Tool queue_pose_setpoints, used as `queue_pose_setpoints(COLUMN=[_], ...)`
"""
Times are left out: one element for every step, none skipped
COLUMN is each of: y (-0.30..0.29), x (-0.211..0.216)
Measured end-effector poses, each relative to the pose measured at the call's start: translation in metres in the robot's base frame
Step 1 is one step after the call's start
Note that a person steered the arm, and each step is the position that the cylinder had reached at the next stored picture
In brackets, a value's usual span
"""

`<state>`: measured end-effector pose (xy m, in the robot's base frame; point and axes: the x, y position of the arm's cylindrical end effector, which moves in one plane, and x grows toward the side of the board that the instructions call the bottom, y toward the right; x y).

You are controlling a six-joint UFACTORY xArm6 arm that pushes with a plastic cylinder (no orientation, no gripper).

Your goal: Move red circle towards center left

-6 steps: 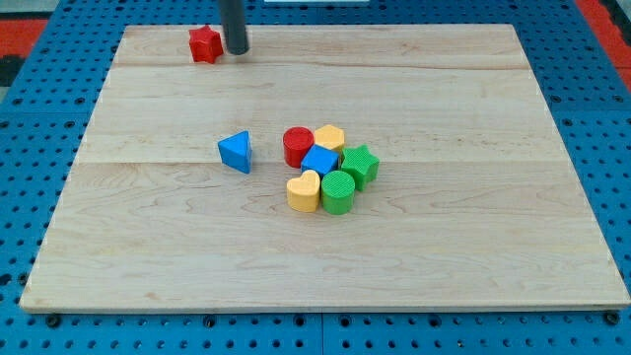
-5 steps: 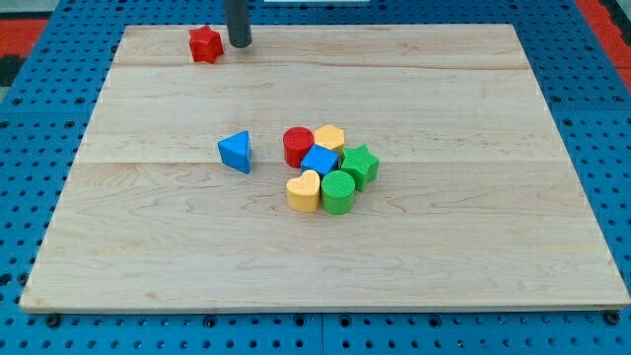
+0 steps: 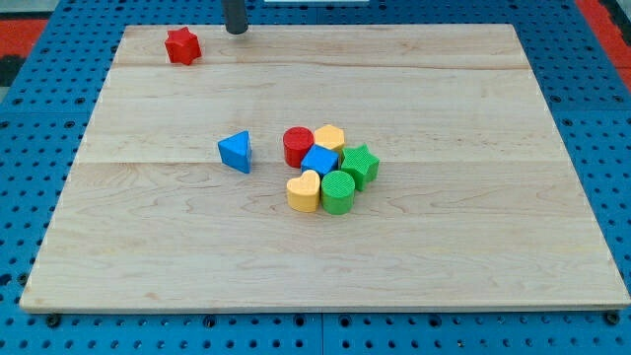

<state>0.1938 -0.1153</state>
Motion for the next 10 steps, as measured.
queue_pose_setpoints(y=[0.016,0.089,0.071,0.016,0.1,0.168,0.2,0.183,0.086,0.034], x=[0.007,0.048,0.004,-0.002,0.034,0.13,0.206,0.255,0.244,0.21])
